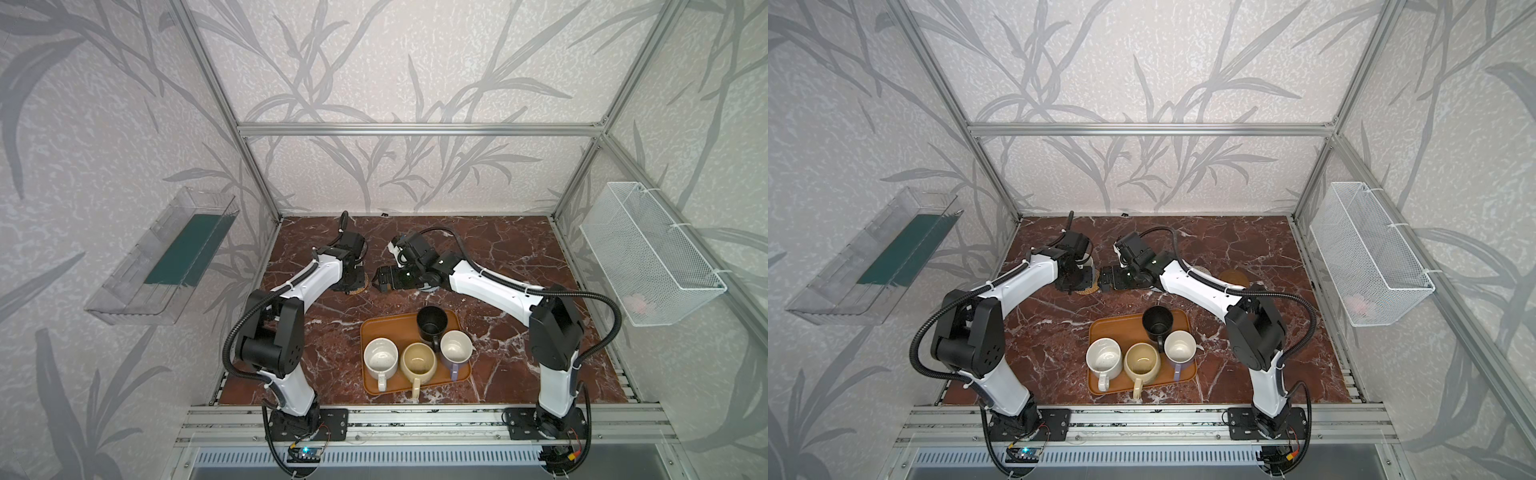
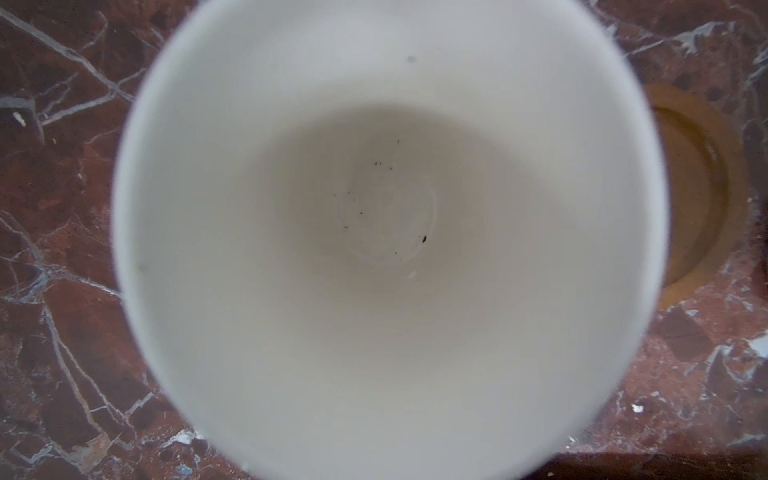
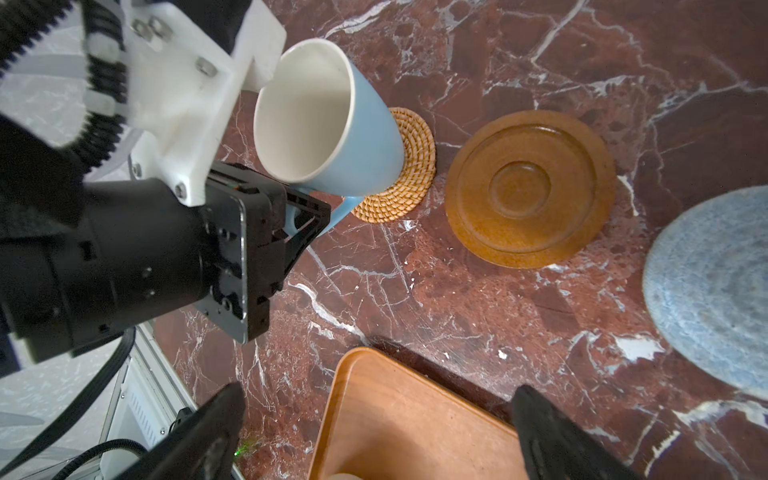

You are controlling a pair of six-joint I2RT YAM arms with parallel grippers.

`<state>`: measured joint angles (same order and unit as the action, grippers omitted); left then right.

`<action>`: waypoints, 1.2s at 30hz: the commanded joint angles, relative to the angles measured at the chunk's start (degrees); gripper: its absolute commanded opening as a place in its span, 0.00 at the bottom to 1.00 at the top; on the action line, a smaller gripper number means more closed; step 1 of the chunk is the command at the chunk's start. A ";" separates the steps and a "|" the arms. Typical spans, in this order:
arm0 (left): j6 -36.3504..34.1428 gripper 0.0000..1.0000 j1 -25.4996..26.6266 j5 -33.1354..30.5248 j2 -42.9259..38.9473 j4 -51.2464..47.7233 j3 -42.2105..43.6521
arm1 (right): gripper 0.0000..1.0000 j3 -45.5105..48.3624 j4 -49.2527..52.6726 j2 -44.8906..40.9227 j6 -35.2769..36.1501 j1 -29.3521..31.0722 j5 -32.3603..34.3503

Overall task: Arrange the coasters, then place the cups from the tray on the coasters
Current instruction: 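Lower the white mug onto the rattan coaster and open the left gripper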

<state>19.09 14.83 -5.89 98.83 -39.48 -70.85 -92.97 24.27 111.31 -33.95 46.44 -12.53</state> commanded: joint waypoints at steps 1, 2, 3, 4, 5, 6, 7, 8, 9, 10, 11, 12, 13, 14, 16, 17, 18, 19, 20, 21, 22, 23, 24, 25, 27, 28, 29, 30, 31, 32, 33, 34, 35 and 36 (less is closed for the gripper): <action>-0.72 0.00 -0.32 -3.00 -0.13 2.33 -0.16 | 0.99 1.33 -0.18 -2.91 0.82 -0.45 -0.47; -0.72 0.00 -0.33 -2.94 -0.13 2.35 -0.08 | 0.99 1.72 -0.27 -3.24 0.78 -0.54 -0.47; -0.49 0.00 -0.33 -2.90 -0.26 2.53 0.22 | 0.99 2.27 -0.51 -3.52 0.78 -0.64 -0.48; -0.22 0.00 -0.32 -2.77 -0.45 2.83 0.70 | 0.99 2.73 -0.63 -3.93 0.73 -0.73 -0.51; 0.24 0.00 -0.33 -2.66 -0.48 3.21 1.20 | 0.99 3.04 -0.84 -4.10 0.66 -0.79 -0.47; 0.65 0.00 -0.41 -2.39 -0.58 3.53 1.64 | 0.99 3.29 -0.85 -4.32 0.73 -0.82 -0.39; 0.77 0.00 -0.40 -2.05 -0.55 3.70 1.92 | 0.99 3.32 -0.77 -4.52 0.79 -0.82 -0.32; 0.76 0.00 -0.40 -1.89 -0.47 3.72 1.99 | 0.99 3.43 -0.72 -4.61 0.82 -0.82 -0.30; 0.81 0.00 -0.42 -1.97 -0.15 3.18 1.80 | 0.99 3.41 -0.60 -4.69 0.90 -0.82 -0.21; 1.10 0.00 -0.42 -2.47 -0.05 2.73 1.60 | 0.99 3.49 -0.54 -4.83 0.91 -0.82 -0.21; 1.19 0.02 -0.42 -2.87 -0.15 2.70 1.72 | 0.99 3.59 -0.55 -4.98 0.91 -0.82 -0.29; 1.30 0.06 -0.42 -3.06 -0.36 2.89 1.92 | 0.99 3.75 -0.61 -5.04 0.82 -0.82 -0.38; 1.30 0.10 -0.41 -3.30 -0.58 2.84 2.03 | 0.99 3.93 -0.70 -5.13 0.82 -0.82 -0.40; 1.30 0.14 -0.42 -3.34 -0.68 2.89 2.03 | 0.99 4.10 -0.63 -5.28 0.82 -0.81 -0.40; 1.29 0.26 -0.41 -3.12 -0.91 2.75 1.88 | 0.99 4.38 -0.57 -5.34 0.82 -0.82 -0.32; 1.30 0.29 -0.42 -3.05 -0.91 2.79 1.86 | 0.99 4.53 -0.56 -5.37 0.82 -0.82 -0.30; 1.42 0.32 -0.42 -3.23 -1.03 2.60 1.79 | 0.99 4.70 -0.59 -5.48 0.90 -0.83 -0.21; 1.56 0.32 -0.37 -3.42 -1.15 2.40 1.77 | 0.99 4.73 -0.41 -5.64 0.98 -0.82 -0.05; 1.48 0.34 -0.42 -3.35 -1.30 2.43 1.85 | 0.99 4.81 -0.31 -5.74 1.06 -0.82 0.00; 1.46 0.38 -0.42 -3.48 -1.59 2.30 1.81 | 0.99 4.91 -0.07 -5.96 1.15 -0.82 0.22; 1.70 0.48 -0.42 -3.73 -2.08 1.67 1.72 | 0.99 5.04 0.42 -6.23 1.41 -0.80 0.31; 2.33 0.59 -0.39 -4.09 -2.70 0.64 1.37 | 0.99 4.84 1.30 -6.57 1.71 -0.82 0.42; 2.70 0.68 -0.41 -4.36 -3.95 -0.12 1.11 | 0.99 4.49 2.69 -6.99 2.31 -0.82 0.56; 2.77 0.76 -0.41 -3.90 -5.54 0.17 1.46 | 0.99 4.42 3.83 -7.56 2.87 -0.73 1.02; 2.71 0.85 -0.41 -3.56 -8.14 -0.10 1.31 | 0.99 4.94 5.34 -8.91 3.48 -0.73 2.17; 2.90 0.86 -0.40 -3.41 -9.14 -0.74 1.03 | 0.99 5.45 5.84 -9.81 3.78 -0.73 2.66; 3.25 0.88 -0.42 -3.25 -10.05 -1.21 0.82 | 0.99 6.00 6.09 -10.48 3.96 -0.73 2.94; 3.59 0.89 -0.42 -3.02 -10.91 -1.51 0.72 | 0.99 6.82 6.19 -11.39 3.96 -0.73 3.21; 4.07 0.90 -0.41 -2.45 -11.73 -1.76 0.71 | 0.99 7.68 6.25 -12.30 4.07 -0.73 3.46; 4.77 0.91 -0.35 -1.91 -12.42 -1.88 0.84 | 0.99 8.37 6.36 -13.09 3.99 -0.73 3.55; 5.45 0.92 -0.37 -0.75 -13.21 -1.97 0.96 | 0.99 9.12 6.67 -13.21 3.98 -0.73 3.80; 6.19 0.93 -0.41 0.46 -14.09 -2.15 0.98 | 0.99 9.93 6.98 -15.24 3.96 -0.69 4.11; 6.27 0.94 -0.41 1.83 -14.85 -2.16 0.98 | 0.99 10.57 7.36 -16.07 3.98 -0.64 4.56; 6.17 0.97 -0.41 3.20 -15.81 -2.16 1.06 | 0.99 11.16 8.00 -17.02 3.87 -0.49 5.45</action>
<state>23.51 14.76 -6.00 85.21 -39.42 -69.28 -83.20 29.39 97.58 -30.92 45.80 -9.26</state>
